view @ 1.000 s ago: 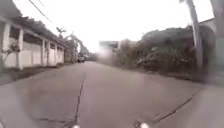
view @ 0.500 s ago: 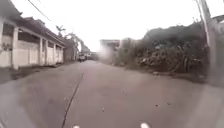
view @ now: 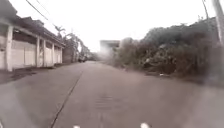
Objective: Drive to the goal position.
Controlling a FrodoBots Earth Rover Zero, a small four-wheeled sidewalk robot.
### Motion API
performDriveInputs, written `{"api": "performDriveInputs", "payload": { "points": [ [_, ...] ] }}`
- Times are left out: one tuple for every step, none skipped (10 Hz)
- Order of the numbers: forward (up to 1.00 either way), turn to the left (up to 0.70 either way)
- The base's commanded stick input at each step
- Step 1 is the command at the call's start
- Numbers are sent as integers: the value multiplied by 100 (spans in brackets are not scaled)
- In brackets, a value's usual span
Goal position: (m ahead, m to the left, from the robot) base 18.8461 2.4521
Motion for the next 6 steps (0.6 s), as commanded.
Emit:
{"api": "performDriveInputs", "payload": {
  "points": [
    [100, 1],
    [100, 1],
    [100, 1],
    [100, 1],
    [100, 1],
    [100, 1]
  ]
}}
